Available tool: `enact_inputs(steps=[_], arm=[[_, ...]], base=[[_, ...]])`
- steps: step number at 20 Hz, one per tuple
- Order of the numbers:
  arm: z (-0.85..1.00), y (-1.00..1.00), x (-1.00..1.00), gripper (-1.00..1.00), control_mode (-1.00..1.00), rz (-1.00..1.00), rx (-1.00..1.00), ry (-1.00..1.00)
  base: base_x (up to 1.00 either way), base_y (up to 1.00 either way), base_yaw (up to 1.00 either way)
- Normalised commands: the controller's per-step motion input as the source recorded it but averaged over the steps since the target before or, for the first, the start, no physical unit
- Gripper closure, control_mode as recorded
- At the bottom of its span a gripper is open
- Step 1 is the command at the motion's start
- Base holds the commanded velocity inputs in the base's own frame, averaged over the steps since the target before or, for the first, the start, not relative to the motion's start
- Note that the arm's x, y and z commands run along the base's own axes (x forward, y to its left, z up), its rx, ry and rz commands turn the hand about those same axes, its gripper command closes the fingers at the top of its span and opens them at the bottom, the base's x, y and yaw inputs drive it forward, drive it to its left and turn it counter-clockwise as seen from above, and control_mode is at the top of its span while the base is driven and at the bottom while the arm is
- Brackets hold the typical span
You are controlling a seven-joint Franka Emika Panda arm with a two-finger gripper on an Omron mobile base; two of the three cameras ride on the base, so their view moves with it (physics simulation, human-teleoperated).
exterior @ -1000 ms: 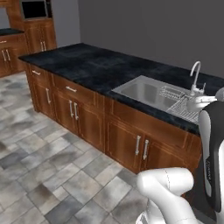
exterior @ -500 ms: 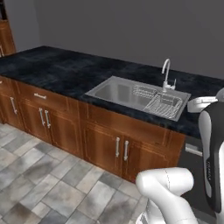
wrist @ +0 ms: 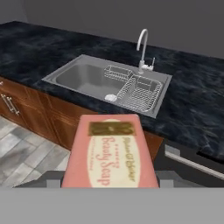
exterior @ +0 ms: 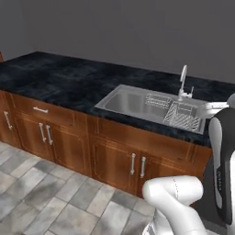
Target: Locate and retrieve the bar soap and sponge from the cabinet. Place them next to the sink.
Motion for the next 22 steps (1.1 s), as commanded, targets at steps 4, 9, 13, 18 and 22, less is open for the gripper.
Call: enact_inputs(steps=[4, 9, 13, 18, 22], arm=[[0.0, 0.0, 0.0, 1.0, 1.0, 0.0, 0.0, 0.0], [0.0, 0.0, 0.0, 1.0, 1.0, 0.0, 0.0, 0.0], [0.0, 0.0, 0.0, 1.0, 1.0, 0.0, 0.0, 0.0], [0.0, 0.0, 0.0, 1.0, 1.0, 0.0, 0.0, 0.0], [0.0, 0.0, 0.0, 1.0, 1.0, 0.0, 0.0, 0.0]], base=[[0.64, 0.02, -0.18], [0.34, 0.0, -0.34], [0.15, 0.0, -0.41], [0.1, 0.0, -0.43], [0.16, 0.04, -0.41]])
